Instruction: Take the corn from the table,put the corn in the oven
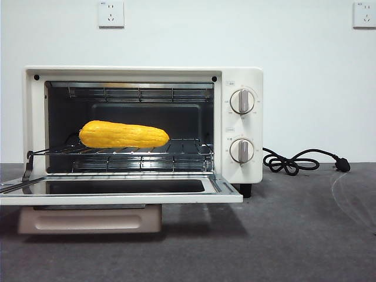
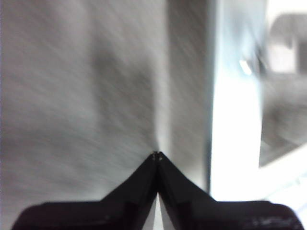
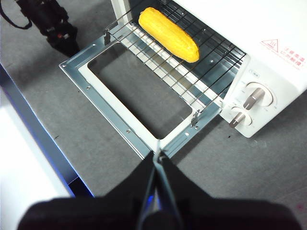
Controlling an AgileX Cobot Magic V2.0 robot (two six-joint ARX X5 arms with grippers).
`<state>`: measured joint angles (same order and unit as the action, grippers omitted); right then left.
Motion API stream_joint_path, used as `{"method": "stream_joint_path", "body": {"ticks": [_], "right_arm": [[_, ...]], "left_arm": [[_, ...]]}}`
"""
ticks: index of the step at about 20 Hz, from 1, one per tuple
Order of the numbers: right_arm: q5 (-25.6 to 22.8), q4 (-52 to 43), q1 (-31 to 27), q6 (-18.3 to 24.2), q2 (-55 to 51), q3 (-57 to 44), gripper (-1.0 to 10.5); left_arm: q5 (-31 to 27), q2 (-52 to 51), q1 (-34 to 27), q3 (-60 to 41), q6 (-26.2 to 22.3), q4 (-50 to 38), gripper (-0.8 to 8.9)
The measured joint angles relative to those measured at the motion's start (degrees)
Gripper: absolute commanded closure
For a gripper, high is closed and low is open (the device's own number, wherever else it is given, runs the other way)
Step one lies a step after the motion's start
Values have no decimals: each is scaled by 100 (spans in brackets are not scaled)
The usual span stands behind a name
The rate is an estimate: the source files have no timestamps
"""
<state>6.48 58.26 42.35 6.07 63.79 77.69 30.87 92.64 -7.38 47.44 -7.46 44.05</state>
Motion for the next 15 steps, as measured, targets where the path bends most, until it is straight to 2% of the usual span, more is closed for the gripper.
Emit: {"method": "stream_joint_path", "body": {"ticks": [1,5,8,10,12,13,14,15], "right_arm": [[0,0,0,0,0,0,962],[0,2,0,0,0,0,962],[0,4,0,0,0,0,962],[0,42,0,0,0,0,962],[0,46,0,-2,0,0,962],[0,46,0,-2,0,0,962],[0,50,0,-2,0,0,962],[-2,55,-2,-2,0,0,962]], "left_arm": [[260,81,7,-13,-70,125,822],[610,101,-92,-17,-358,479,822],[1298,98,-529,70,-485,737,822],[2293,9,-931,203,-498,719,822],[3930,-238,-1233,313,-496,328,821],[4994,-396,-1290,382,-498,-4,821],[5698,-564,-1309,509,-503,-83,821],[5851,-734,-1309,614,-538,-76,821]]}}
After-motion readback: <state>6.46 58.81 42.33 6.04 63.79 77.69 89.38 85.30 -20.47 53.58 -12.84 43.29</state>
